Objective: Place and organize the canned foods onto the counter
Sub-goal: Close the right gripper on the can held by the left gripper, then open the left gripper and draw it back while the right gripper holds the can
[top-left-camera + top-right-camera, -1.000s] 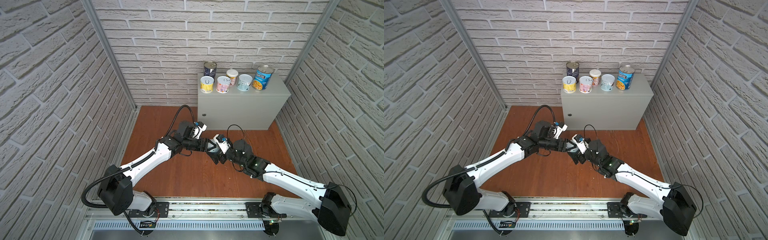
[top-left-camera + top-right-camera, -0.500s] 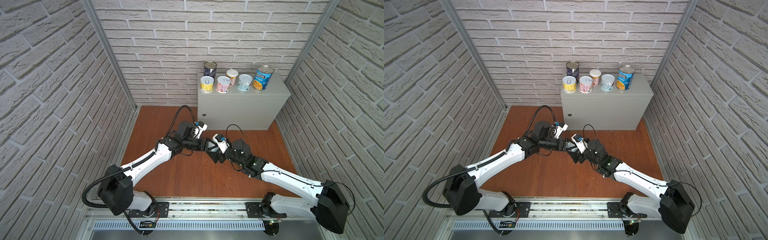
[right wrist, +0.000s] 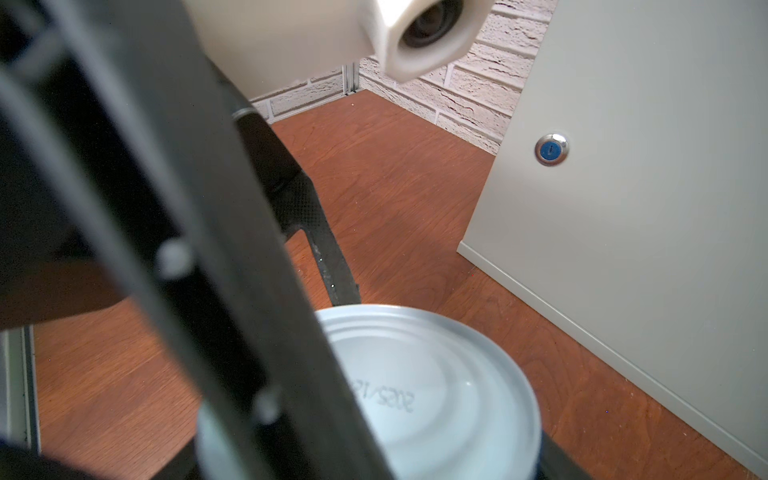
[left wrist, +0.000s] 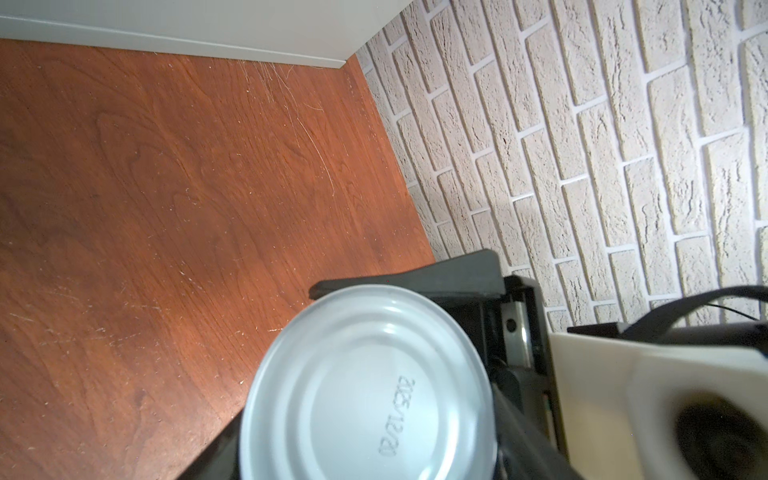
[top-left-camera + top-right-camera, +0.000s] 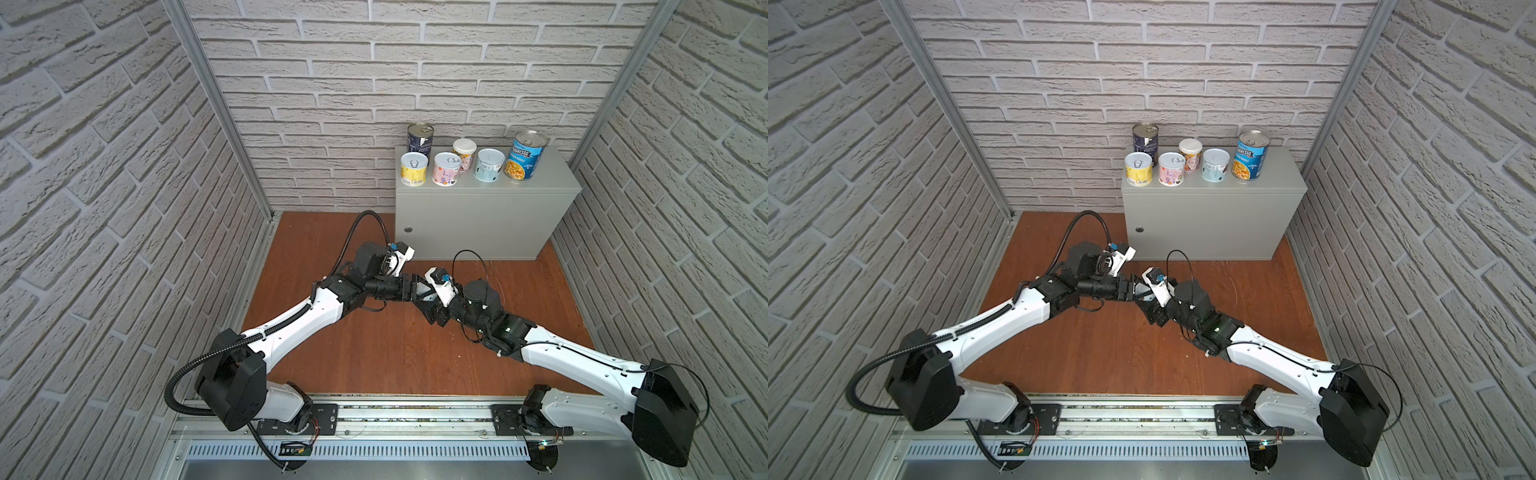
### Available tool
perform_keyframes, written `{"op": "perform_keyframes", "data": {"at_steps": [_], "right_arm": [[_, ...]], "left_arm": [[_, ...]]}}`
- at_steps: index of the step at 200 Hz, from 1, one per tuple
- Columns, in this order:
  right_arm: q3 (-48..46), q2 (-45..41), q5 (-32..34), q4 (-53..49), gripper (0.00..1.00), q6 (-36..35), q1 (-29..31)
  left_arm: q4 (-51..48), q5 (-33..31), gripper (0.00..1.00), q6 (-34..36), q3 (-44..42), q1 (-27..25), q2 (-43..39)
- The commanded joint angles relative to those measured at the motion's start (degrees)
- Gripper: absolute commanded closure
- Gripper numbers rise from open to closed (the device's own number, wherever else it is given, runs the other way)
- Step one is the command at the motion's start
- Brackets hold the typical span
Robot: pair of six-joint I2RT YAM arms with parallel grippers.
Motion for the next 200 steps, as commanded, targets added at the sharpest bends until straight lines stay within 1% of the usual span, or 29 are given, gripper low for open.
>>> {"op": "perform_keyframes", "data": {"at_steps": [1, 18, 23, 27, 95, 114, 151, 179, 200], "right_arm": [[-0.5, -0.7, 1.9, 5.5, 0.36, 2.2, 0.0], [-1.1, -0.7, 3.5, 6.0, 0.37, 3.1, 0.1], [-1.3, -0.7, 3.6, 6.3, 0.37, 3.2, 0.0], [-1.4, -0.8, 3.7, 6.4, 0.37, 3.4, 0.0], [-1.6, -1.2, 6.3, 6.5, 0.37, 4.2, -0.1], [-1.5, -1.0, 8.1, 5.8, 0.37, 4.7, -0.1], [-2.2, -2.6, 12.0, 5.7, 0.38, 5.5, -0.5], [-1.9, -4.4, 13.7, 3.4, 0.38, 6.2, -1.2], [-1.9, -7.0, 16.5, 1.2, 0.38, 7.0, -1.7]], "left_arm": [[4.9, 1.7, 0.1, 0.1, -0.4, 0.3, 0.1], [5.5, 1.9, 0.08, 0.0, -0.9, 0.5, 0.5], [5.7, 1.9, 0.03, -0.2, -1.1, 0.6, 0.7], [5.8, 1.7, 0.02, -0.3, -1.3, 0.7, 0.8], [7.4, 1.3, 0.02, -1.6, -2.9, 1.5, 1.4], [7.5, 0.7, 0.02, -1.7, -3.3, 1.9, 0.8], [7.0, -3.7, 0.02, -1.1, -4.9, 3.3, -3.3], [5.7, -5.5, 0.02, 0.8, -5.3, 4.0, -5.7], [5.7, -8.0, 0.02, 2.3, -6.4, 4.3, -7.3]]}}
